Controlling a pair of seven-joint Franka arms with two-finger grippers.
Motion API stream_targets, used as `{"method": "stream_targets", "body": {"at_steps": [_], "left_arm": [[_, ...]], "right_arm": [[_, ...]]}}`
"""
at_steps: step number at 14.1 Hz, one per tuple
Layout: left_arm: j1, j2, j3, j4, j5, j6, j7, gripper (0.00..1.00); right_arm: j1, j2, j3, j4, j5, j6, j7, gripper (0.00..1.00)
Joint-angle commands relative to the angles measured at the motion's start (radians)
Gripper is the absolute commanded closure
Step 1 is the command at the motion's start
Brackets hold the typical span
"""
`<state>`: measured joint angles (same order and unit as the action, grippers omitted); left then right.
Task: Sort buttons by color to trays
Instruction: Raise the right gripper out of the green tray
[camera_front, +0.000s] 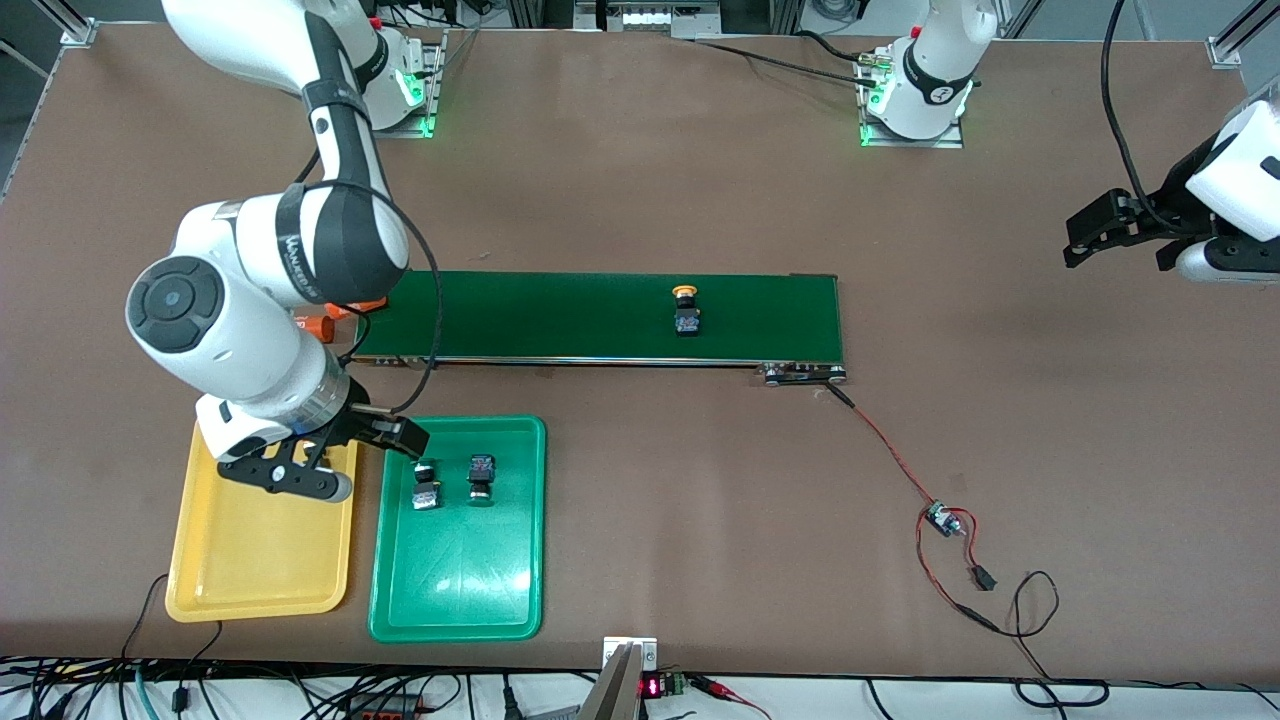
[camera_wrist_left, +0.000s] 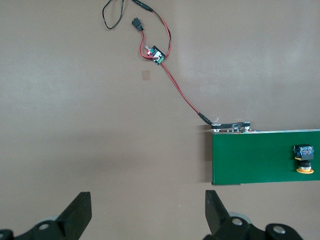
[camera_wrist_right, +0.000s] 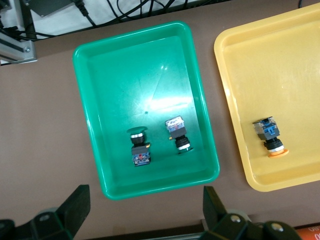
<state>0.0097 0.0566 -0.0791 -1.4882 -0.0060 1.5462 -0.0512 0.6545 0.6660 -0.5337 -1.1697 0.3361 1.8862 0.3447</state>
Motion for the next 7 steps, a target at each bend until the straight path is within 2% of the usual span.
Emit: {"method": "stream_targets", "body": {"at_steps": [1, 5, 7], "left_arm": [[0.006, 0.011, -0.010, 0.026, 0.001, -0.005, 0.022, 0.00], [0.009, 0.012, -0.008, 0.026, 0.001, -0.005, 0.022, 0.00], [0.009, 0.012, -0.008, 0.026, 0.001, -0.005, 0.022, 0.00]], "right_arm": [[0.045, -0.055, -0.025, -0.071, -0.017, -0.009, 0.004, 0.00], [0.122, -0.060, -0.035, -0.131, -0.142, -0.015, 0.020, 0.00], [0.148, -0.057, -0.037, -0.131, -0.152, -0.019, 0.019, 0.00]]}}
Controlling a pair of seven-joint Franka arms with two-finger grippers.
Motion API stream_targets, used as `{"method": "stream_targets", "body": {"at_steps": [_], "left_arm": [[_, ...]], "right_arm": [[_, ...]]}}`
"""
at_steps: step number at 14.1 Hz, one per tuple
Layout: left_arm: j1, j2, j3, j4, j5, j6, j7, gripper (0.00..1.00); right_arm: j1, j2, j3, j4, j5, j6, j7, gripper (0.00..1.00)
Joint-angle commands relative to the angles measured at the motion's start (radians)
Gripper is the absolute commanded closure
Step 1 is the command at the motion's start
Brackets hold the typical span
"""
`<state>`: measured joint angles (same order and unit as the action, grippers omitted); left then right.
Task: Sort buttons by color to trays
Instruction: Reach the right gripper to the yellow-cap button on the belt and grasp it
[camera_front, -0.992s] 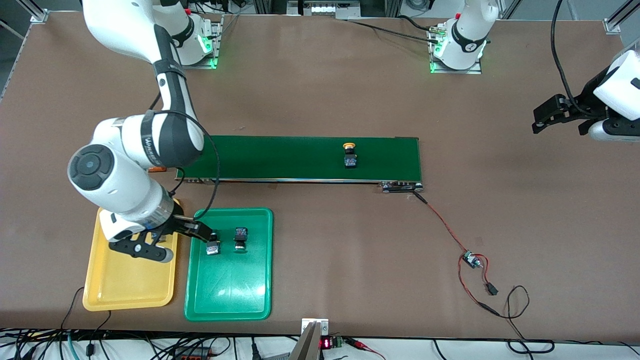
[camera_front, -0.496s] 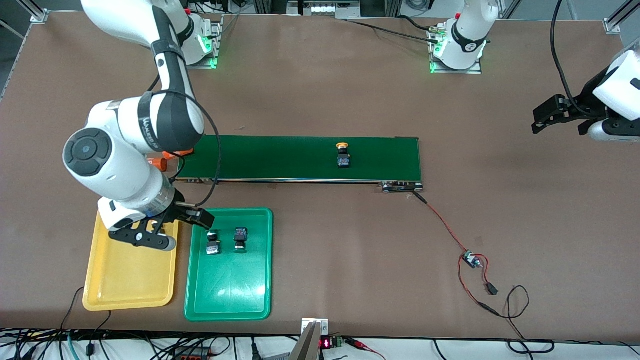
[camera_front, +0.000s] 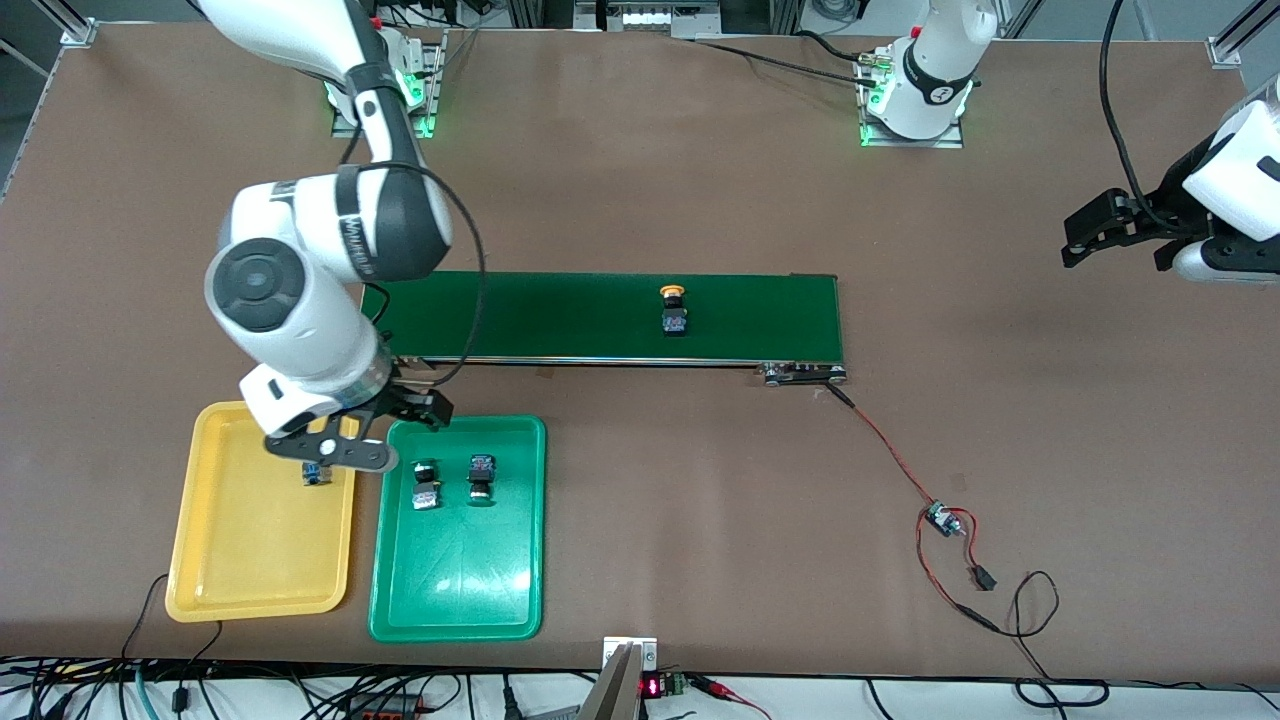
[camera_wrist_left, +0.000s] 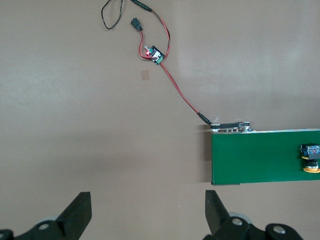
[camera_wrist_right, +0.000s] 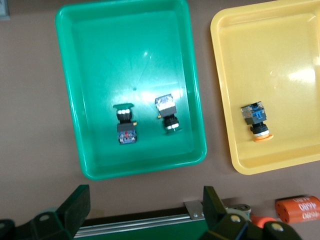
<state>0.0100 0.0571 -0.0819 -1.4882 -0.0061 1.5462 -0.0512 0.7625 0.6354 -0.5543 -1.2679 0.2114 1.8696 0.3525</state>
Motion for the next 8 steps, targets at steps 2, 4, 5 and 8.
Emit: {"method": "stream_targets", "body": {"at_steps": [2, 4, 5, 8], "left_arm": [[0.007, 0.012, -0.006, 0.026, 0.005, -0.005, 0.022, 0.00], [0.008, 0.012, -0.006, 0.026, 0.003, -0.006, 0.022, 0.00], [0.007, 0.012, -0.006, 0.026, 0.006, -0.006, 0.021, 0.00], [0.007, 0.012, -0.006, 0.026, 0.009, -0.006, 0.021, 0.00]], "right_arm": [[0.046, -0.025, -0.012, -0.034, -0.033, -0.009, 0.008, 0.00], [0.070, -0.022, -0.009, -0.038, -0.032, -0.070, 0.016, 0.00], [0.095, -0.019, -0.010, -0.047, -0.030, -0.084, 0.032, 0.00], [0.144, -0.025, -0.006, -0.074, -0.010, -0.089, 0.149, 0.00]]}}
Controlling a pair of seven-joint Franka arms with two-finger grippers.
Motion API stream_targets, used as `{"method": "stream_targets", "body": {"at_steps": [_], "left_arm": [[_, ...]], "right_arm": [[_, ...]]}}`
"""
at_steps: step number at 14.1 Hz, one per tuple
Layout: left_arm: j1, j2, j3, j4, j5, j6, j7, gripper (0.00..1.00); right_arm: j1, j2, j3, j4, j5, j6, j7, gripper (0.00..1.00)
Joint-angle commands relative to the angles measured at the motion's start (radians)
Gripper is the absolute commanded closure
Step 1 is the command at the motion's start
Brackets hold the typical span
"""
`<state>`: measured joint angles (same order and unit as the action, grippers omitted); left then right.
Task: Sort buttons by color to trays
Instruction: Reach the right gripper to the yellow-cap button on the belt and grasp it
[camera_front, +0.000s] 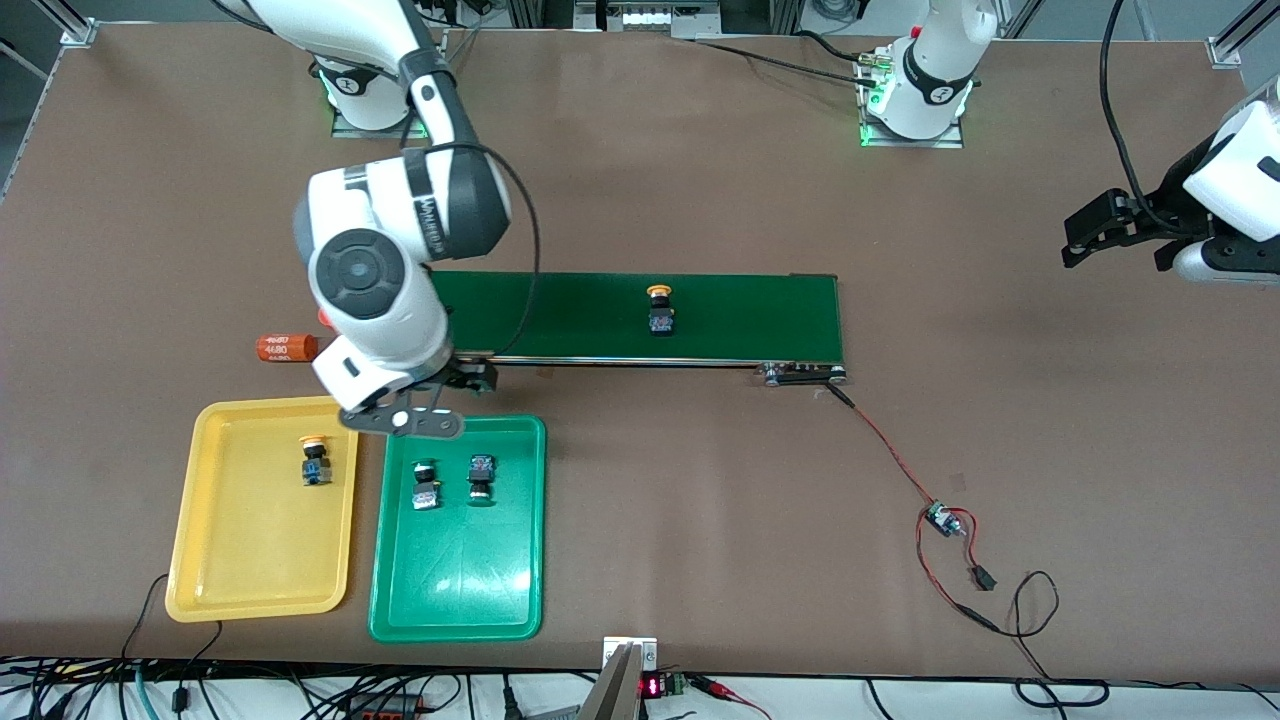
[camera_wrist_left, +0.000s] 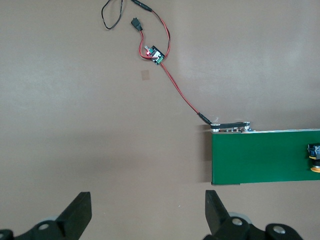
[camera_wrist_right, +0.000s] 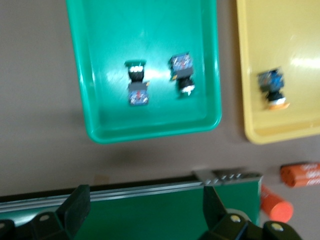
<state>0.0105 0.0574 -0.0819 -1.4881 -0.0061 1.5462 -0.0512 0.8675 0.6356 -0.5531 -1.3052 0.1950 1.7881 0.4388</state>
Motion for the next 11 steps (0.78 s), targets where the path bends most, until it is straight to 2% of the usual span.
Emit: {"method": "stream_targets", "body": {"at_steps": [1, 4, 6, 9, 11], "left_arm": [[0.006, 0.012, -0.006, 0.026, 0.009, -0.006, 0.021, 0.00], [0.005, 0.012, -0.006, 0.026, 0.012, -0.006, 0.021, 0.00], [0.005, 0.013, -0.006, 0.026, 0.014, -0.005, 0.021, 0.00], [0.003, 0.013, -0.006, 0.026, 0.015, -0.005, 0.021, 0.00], [0.003, 0.013, -0.007, 0.026, 0.015, -0.005, 0.021, 0.00]], "right_arm": [[0.056, -0.028, -0.007, -0.054, 0.006, -0.007, 0.069, 0.00], [0.132, -0.030, -0.007, -0.091, 0.021, 0.002, 0.097, 0.00], [0.150, -0.031, -0.008, -0.120, 0.117, 0.010, 0.106, 0.00], [0.205, -0.031, -0.008, -0.157, 0.150, 0.071, 0.110, 0.00], [0.228, -0.028, -0.008, -0.199, 0.211, 0.131, 0.110, 0.00]]}}
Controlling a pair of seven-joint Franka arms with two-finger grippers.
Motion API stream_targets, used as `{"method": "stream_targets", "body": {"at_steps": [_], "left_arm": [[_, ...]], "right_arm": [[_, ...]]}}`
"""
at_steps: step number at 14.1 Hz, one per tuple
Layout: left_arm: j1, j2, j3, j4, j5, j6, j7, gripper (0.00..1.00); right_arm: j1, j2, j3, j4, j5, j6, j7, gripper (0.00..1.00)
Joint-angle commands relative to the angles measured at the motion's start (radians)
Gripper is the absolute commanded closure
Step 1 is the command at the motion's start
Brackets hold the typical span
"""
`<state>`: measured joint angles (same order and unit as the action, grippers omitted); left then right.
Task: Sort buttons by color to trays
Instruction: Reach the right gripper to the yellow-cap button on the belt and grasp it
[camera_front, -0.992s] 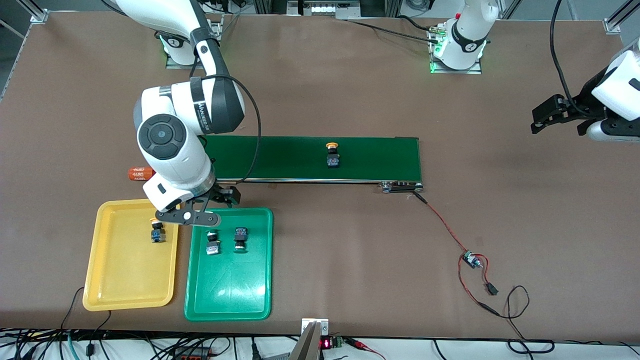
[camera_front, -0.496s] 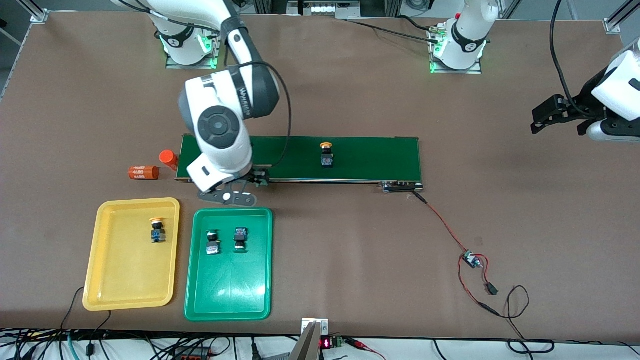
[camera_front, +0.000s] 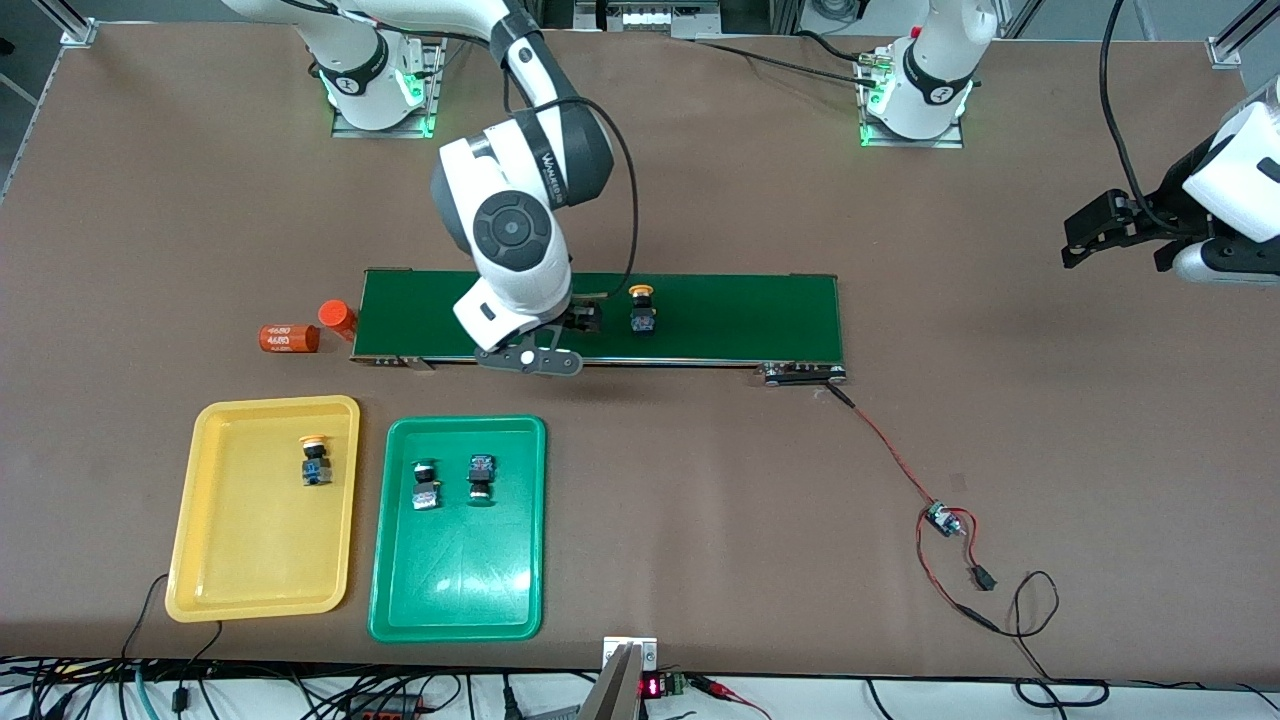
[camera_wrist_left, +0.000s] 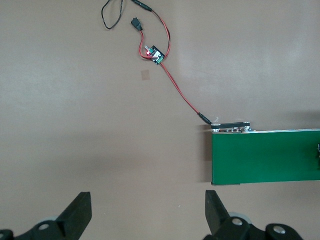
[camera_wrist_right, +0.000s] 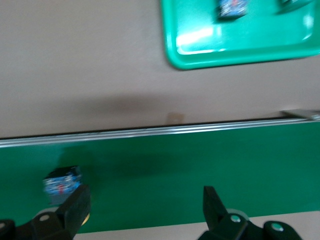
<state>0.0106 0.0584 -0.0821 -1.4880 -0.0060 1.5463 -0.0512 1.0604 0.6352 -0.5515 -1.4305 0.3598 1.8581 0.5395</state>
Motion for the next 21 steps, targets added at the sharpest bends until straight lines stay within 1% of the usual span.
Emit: {"method": "stream_targets", "body": {"at_steps": [1, 6, 9, 17, 21], "left_arm": [[0.003, 0.012, -0.005, 0.026, 0.015, -0.005, 0.021, 0.00], [0.000, 0.012, -0.007, 0.026, 0.018, -0.005, 0.021, 0.00], [0.000, 0.012, -0.007, 0.026, 0.018, -0.005, 0.021, 0.00], [-0.001, 0.012, -0.007, 0.026, 0.018, -0.005, 0.021, 0.00], [-0.001, 0.014, -0.007, 0.026, 0.018, -0.005, 0.021, 0.00]], "right_arm": [[0.052, -0.022, -0.010, -0.086, 0.048, 0.081, 0.011, 0.00], [0.113, -0.003, -0.010, -0.159, 0.050, 0.151, 0.011, 0.00], [0.130, 0.004, -0.010, -0.162, 0.050, 0.154, 0.010, 0.00], [0.125, 0.031, -0.008, -0.159, 0.051, 0.187, -0.007, 0.00], [0.125, 0.072, -0.004, -0.159, 0.051, 0.236, -0.010, 0.00]]}}
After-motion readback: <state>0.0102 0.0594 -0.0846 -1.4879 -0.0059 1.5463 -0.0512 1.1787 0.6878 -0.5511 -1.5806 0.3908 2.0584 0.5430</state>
